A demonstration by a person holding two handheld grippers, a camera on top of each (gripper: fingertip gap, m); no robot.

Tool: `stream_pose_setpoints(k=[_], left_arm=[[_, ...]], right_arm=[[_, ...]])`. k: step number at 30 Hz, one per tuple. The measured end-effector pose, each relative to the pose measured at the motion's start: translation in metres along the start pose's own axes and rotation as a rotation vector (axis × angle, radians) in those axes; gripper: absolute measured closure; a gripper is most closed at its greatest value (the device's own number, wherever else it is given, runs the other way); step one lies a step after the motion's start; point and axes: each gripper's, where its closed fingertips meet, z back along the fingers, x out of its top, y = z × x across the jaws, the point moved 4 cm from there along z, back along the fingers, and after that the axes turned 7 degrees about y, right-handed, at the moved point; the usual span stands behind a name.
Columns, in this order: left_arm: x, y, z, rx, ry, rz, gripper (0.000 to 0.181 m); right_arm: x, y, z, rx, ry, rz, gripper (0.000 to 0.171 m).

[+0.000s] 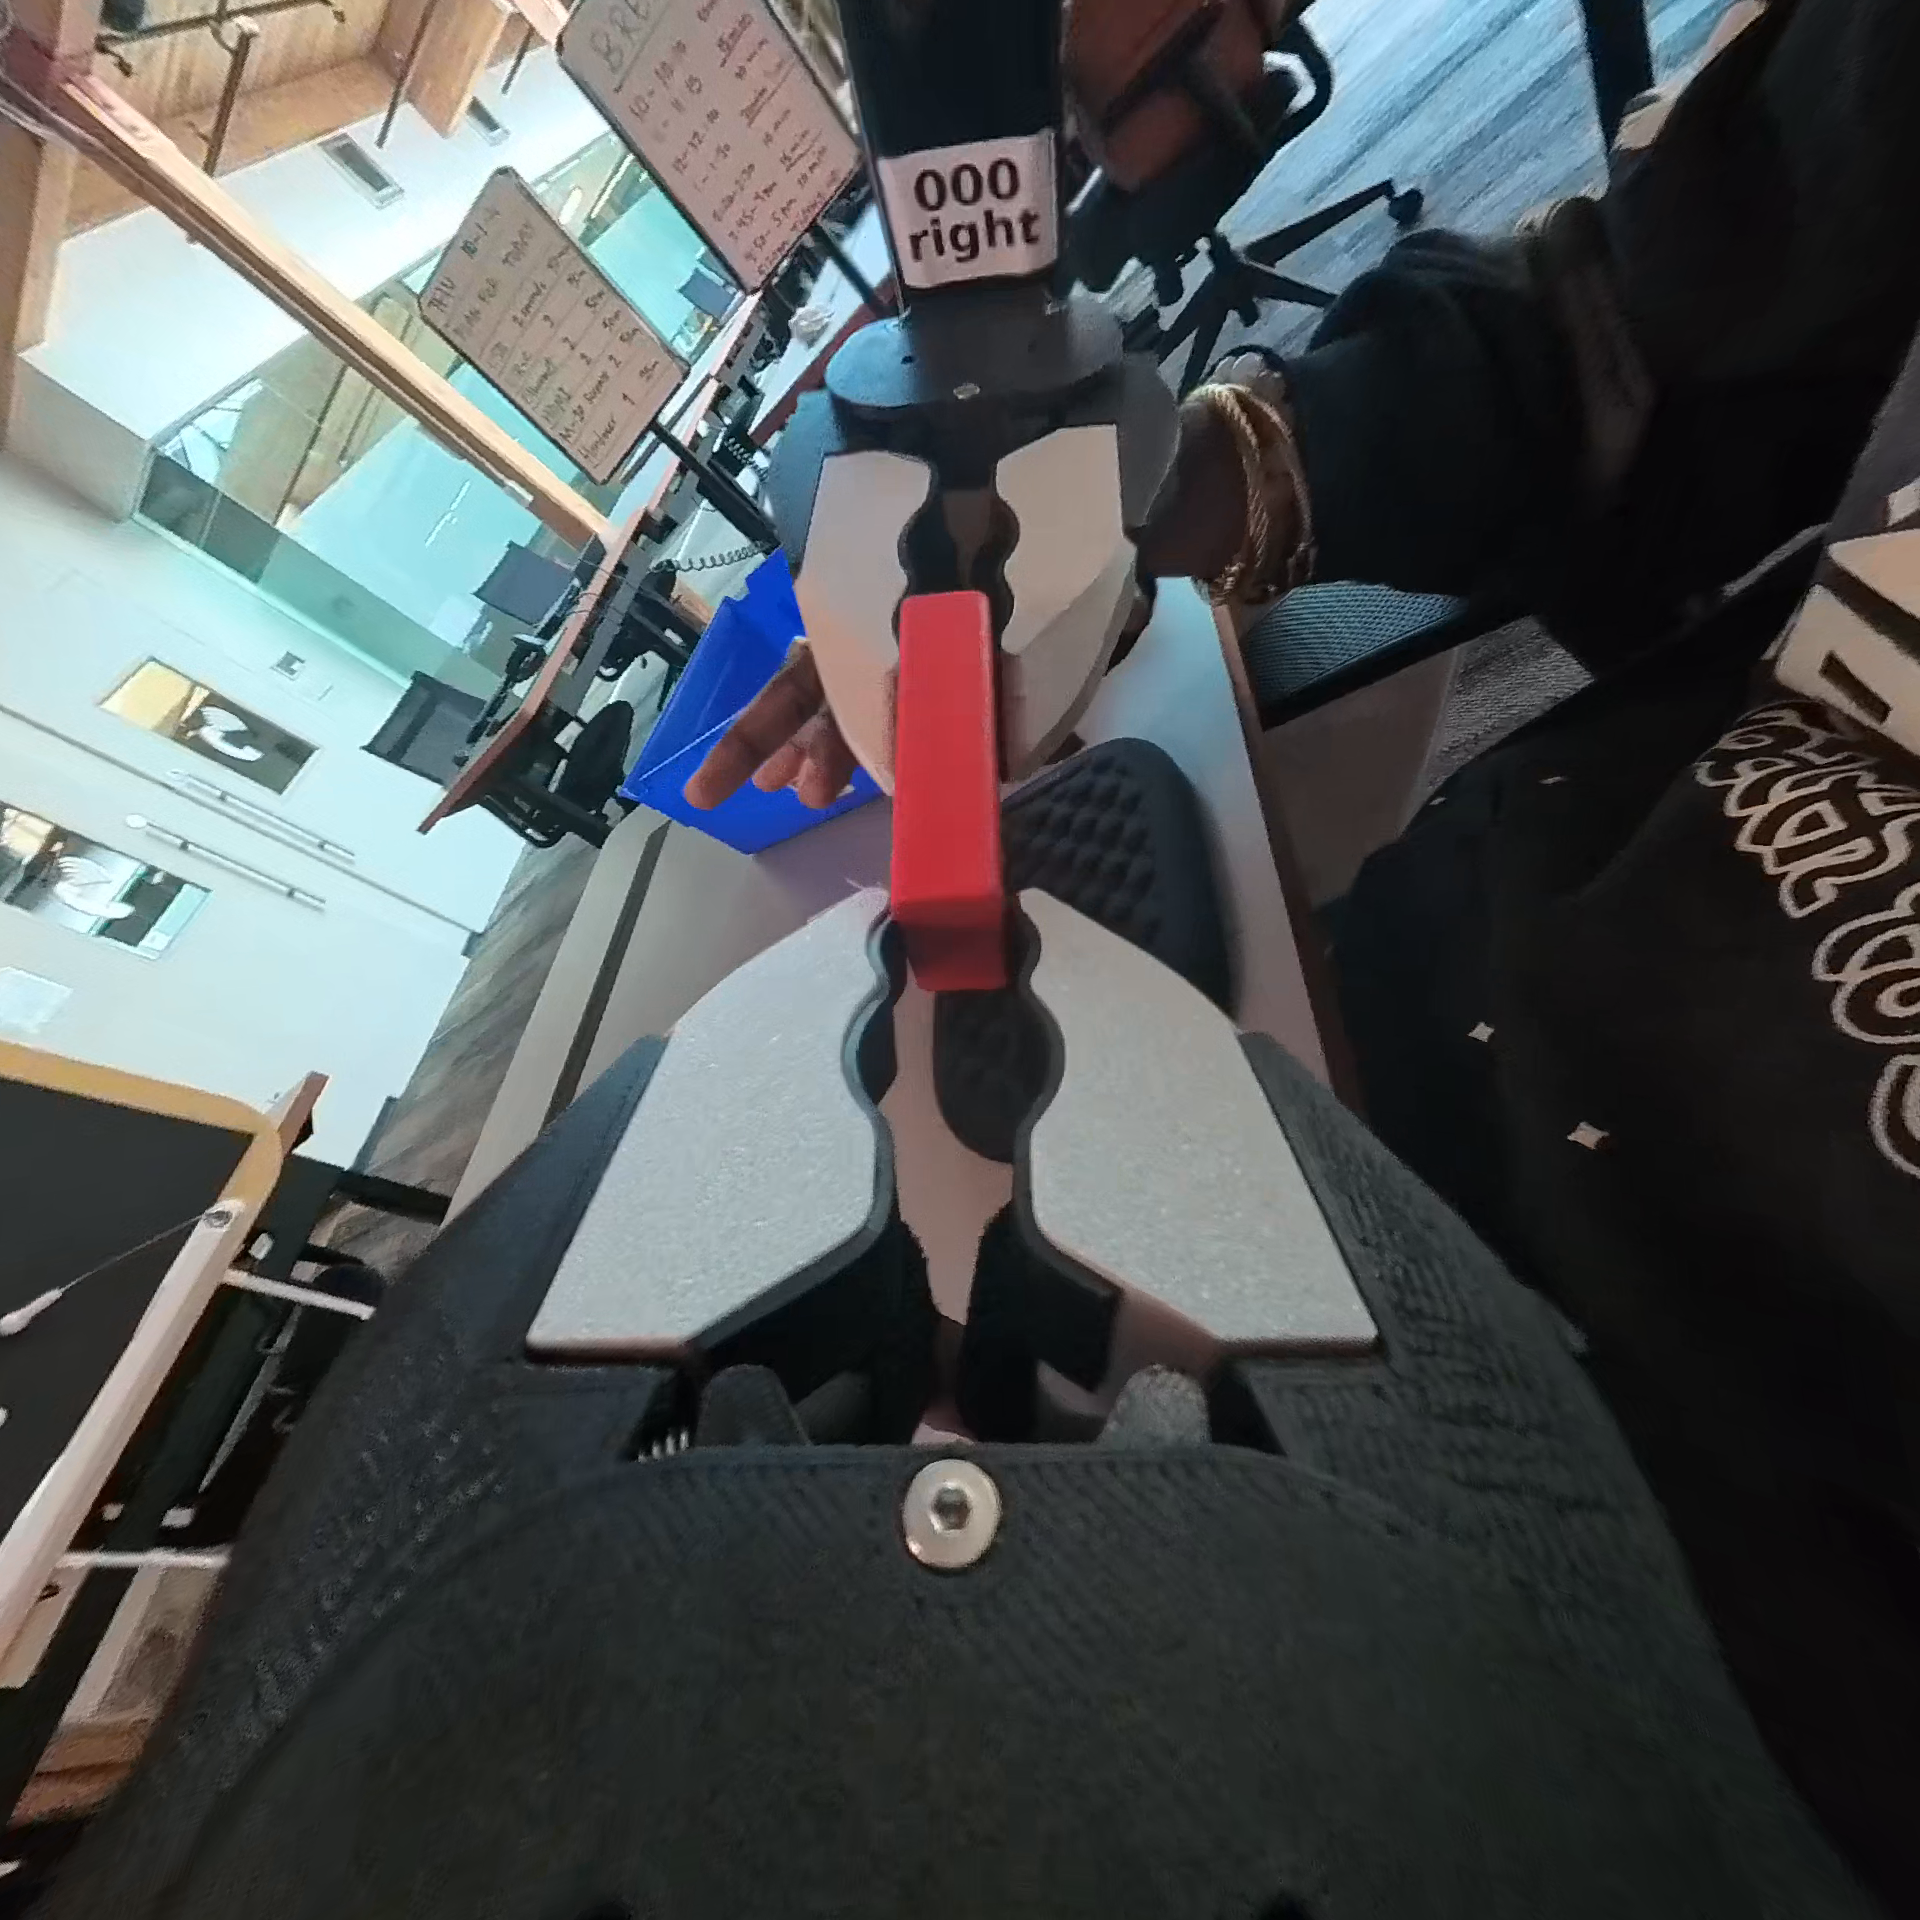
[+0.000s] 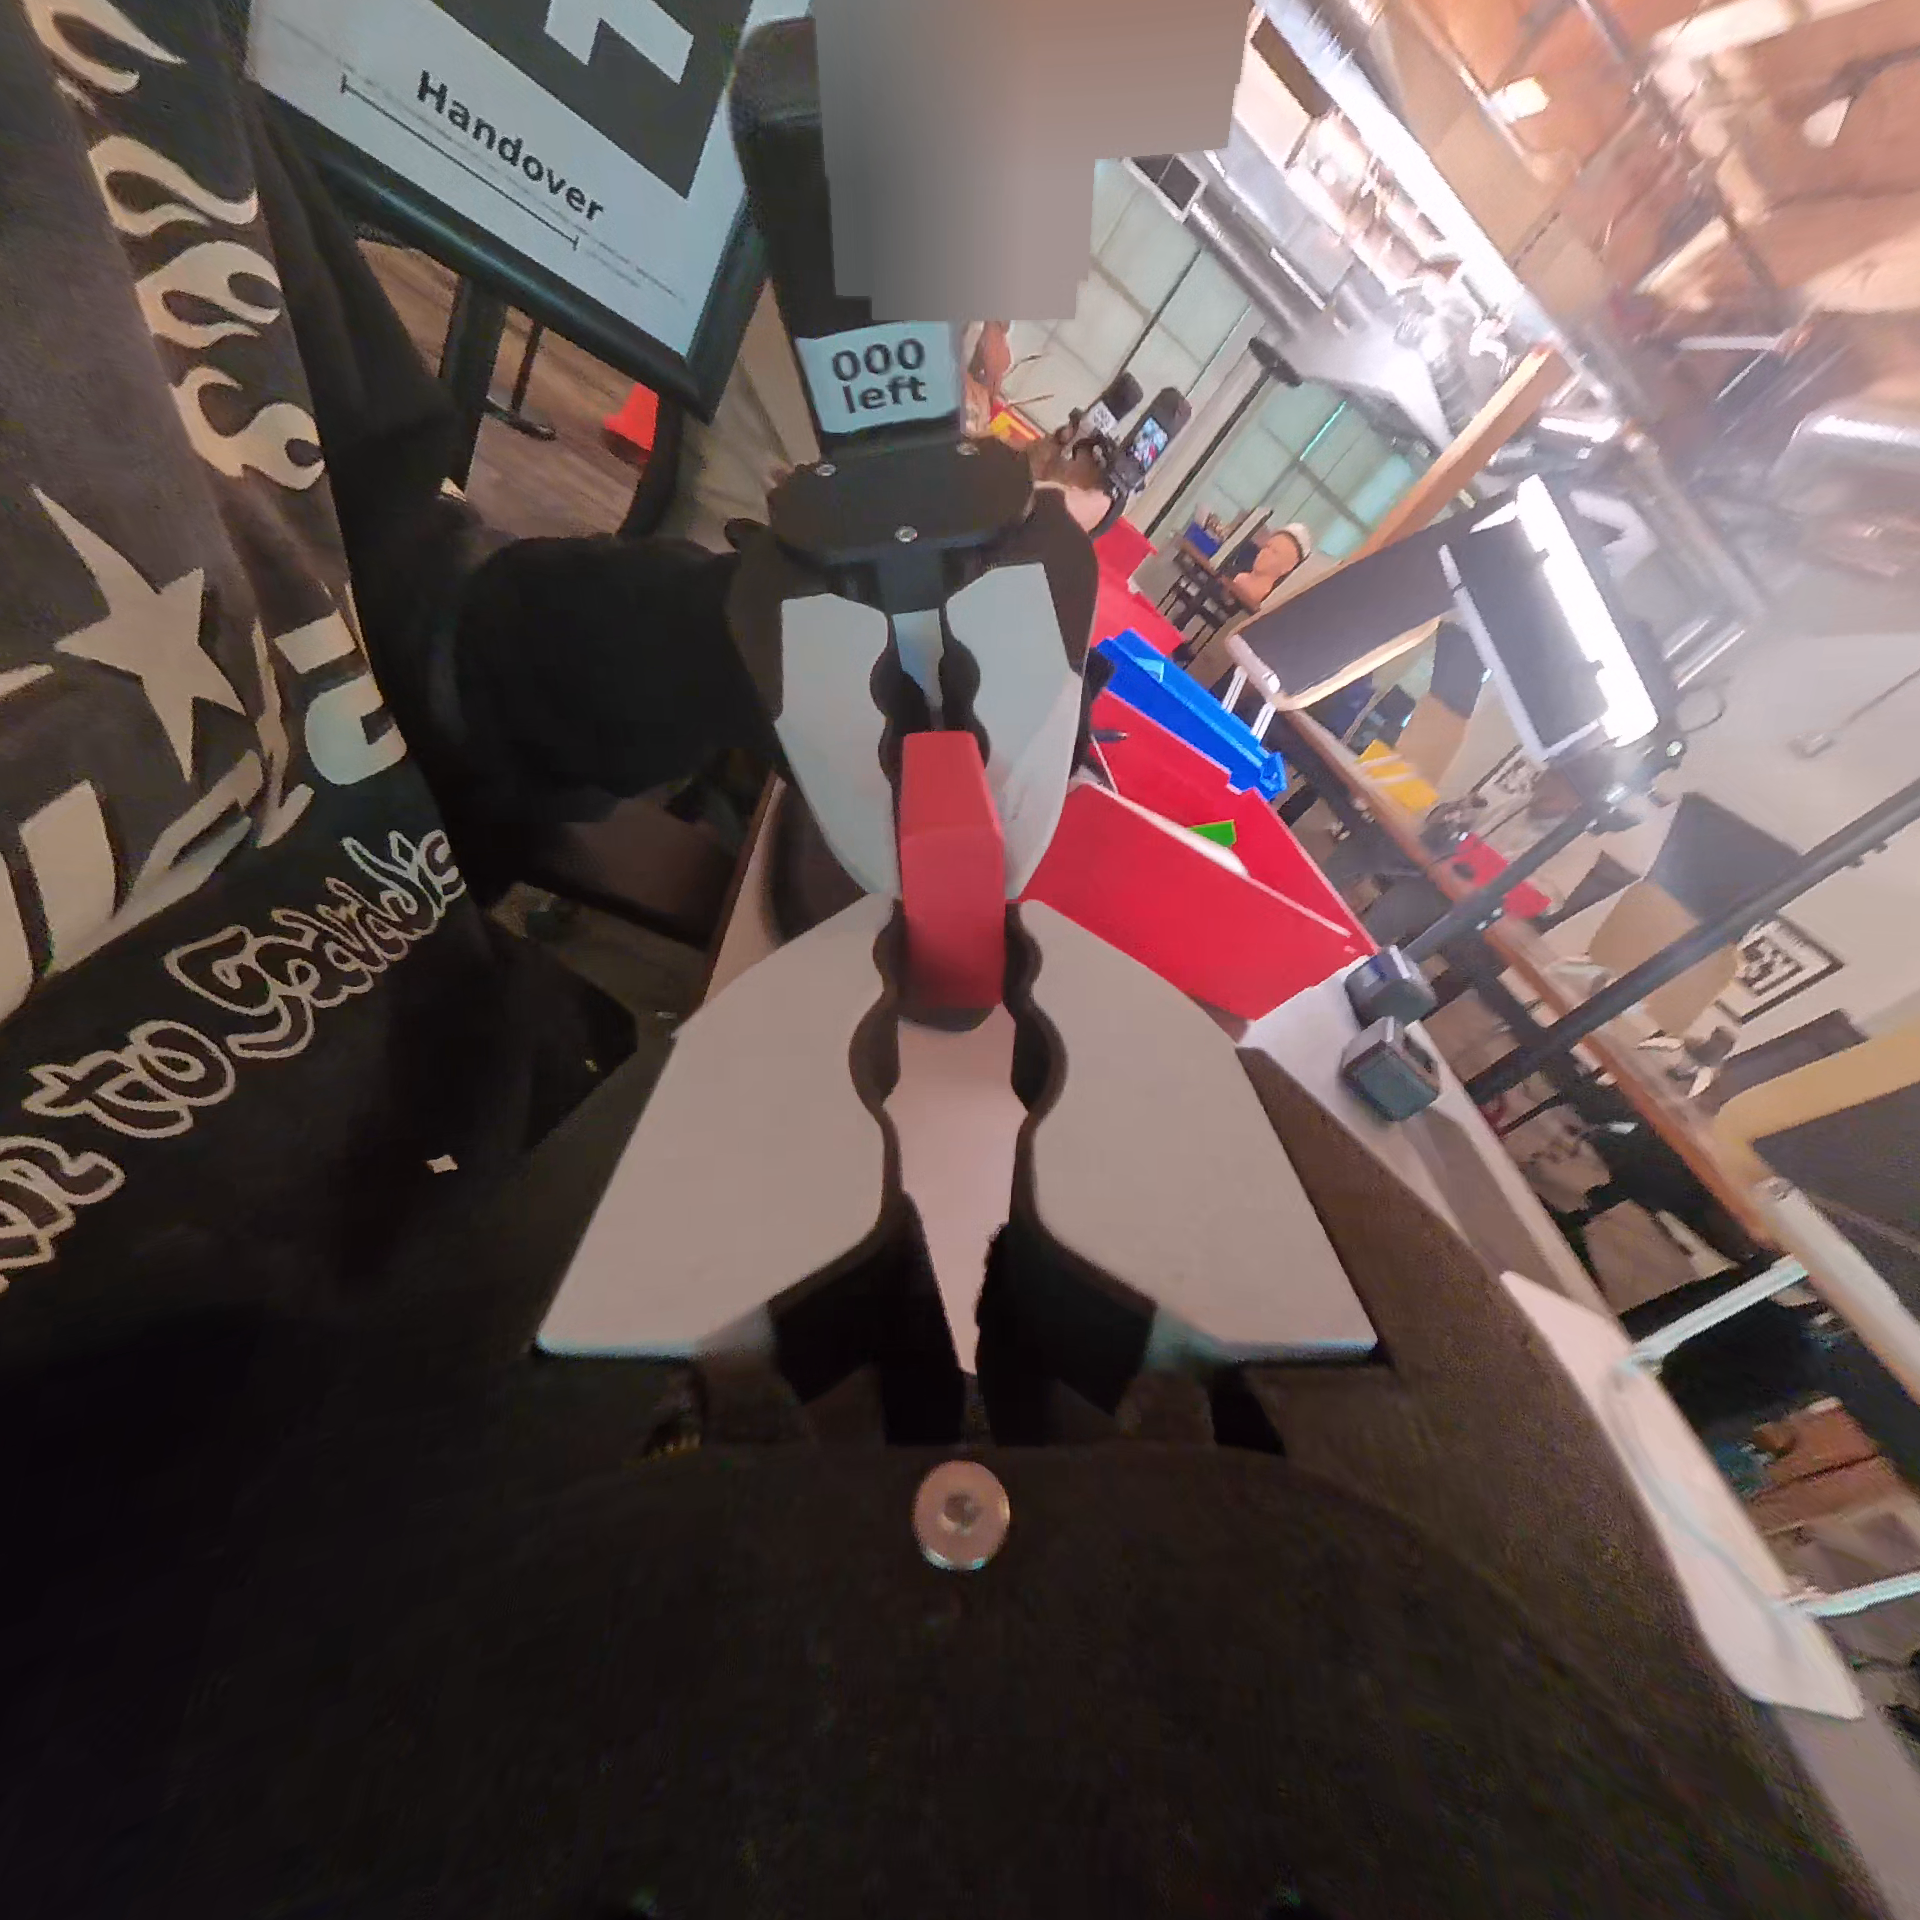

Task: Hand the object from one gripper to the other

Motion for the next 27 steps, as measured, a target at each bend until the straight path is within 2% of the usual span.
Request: stream_pose_setpoints(k=[1,5,8,11,15,20,23,27], left_arm=[[0.000,0.002,0.000,0.033,0.004,-0.013,0.161],[-0.008,0.016,-0.001,0.242,0.140,-0.157,0.124],[-0.005,0.021,-0.002,0.387,0.176,-0.325,0.115],[-0.001,0.017,-0.004,0.418,0.152,-0.412,0.115],[-0.002,0.014,-0.004,0.384,0.140,-0.428,0.121],[-0.002,0.011,-0.003,0.362,0.119,-0.435,0.126],[0.000,0.008,-0.004,0.339,0.098,-0.429,0.141],[-0.001,0.010,-0.003,0.299,0.077,-0.335,0.146]], right_arm=[[-0.001,-0.002,0.000,0.010,0.001,-0.046,0.154],[-0.007,-0.013,0.000,0.089,-0.004,-0.364,0.154],[-0.010,-0.016,-0.003,0.182,-0.017,-0.608,0.155],[-0.011,-0.012,-0.008,0.298,-0.015,-0.801,0.154],[-0.012,-0.011,-0.010,0.356,-0.023,-0.905,0.154],[-0.010,-0.012,-0.009,0.387,-0.044,-0.962,0.155],[-0.010,-0.012,-0.009,0.392,-0.056,-0.981,0.154],[-0.008,-0.015,-0.009,0.352,-0.073,-0.931,0.153]])
